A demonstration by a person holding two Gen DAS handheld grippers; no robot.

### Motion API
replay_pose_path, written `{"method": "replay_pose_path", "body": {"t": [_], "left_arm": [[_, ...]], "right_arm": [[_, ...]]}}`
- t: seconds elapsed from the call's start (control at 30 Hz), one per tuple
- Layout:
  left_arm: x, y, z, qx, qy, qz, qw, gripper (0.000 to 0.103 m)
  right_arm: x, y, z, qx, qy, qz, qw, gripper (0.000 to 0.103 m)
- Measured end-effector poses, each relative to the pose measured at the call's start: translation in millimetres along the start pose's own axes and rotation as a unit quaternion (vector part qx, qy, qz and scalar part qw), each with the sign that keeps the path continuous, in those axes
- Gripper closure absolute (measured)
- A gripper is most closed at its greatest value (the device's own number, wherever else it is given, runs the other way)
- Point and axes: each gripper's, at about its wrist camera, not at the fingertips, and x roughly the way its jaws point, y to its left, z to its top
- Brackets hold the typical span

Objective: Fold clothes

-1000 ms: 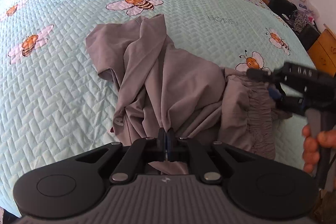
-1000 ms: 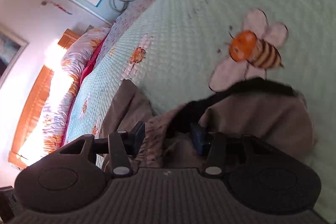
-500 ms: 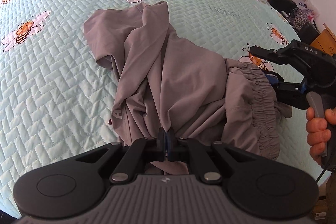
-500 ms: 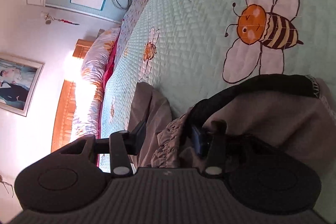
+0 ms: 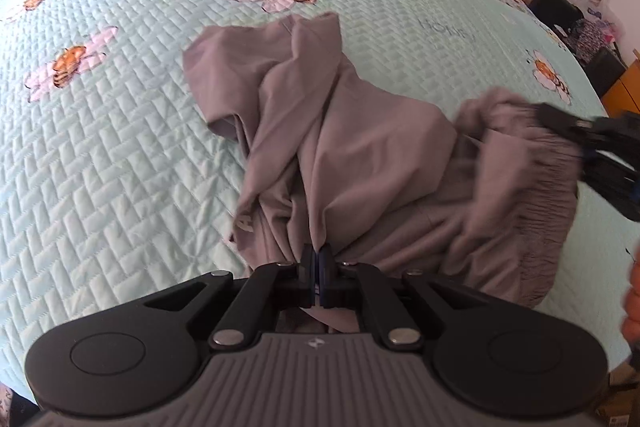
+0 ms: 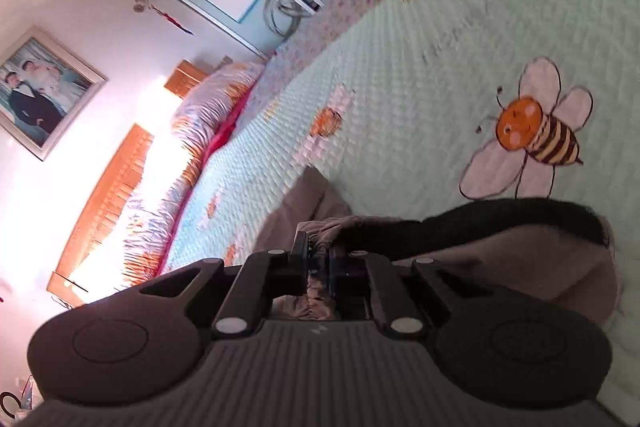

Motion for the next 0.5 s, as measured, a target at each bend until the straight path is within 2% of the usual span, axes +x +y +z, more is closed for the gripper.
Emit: {"method": "replay_pose_path", "body": {"t": [0.13,0.2,0.23,0.3,0.4,0.5], "left_arm": [[-5,-4,3,0.001,-0.009,0.005,0.9999,0.103],[-1,-9,-1,0.004,0.0,0.0,1.0,0.103],[2,-11,-3,0.006,0.007,-0.004,1.0,0.103],[8,-17,-9,0.017,0.019,-0.004,0.9997,0.103],[7,-22,-11,0.019,0.029,-0.022,0.9992,0.103],[-15,-22,-4,0.015,0.005,-0.051,0.9986,0.102]], "right_arm": [[-77,-13,-10,0.035,-0.085,0.046,0.995,0.094],[-112,-33,-22,0.061,-0.115,0.046,0.99,0.094],[-125,-45,-32,0.073,-0.118,0.034,0.99,0.094],[-139,-72,-55,0.111,-0.103,-0.002,0.989,0.094],[-132,-96,-86,0.148,-0.058,-0.051,0.986,0.094],[-118,-109,-106,0.169,-0.026,-0.075,0.983,0.094]]}}
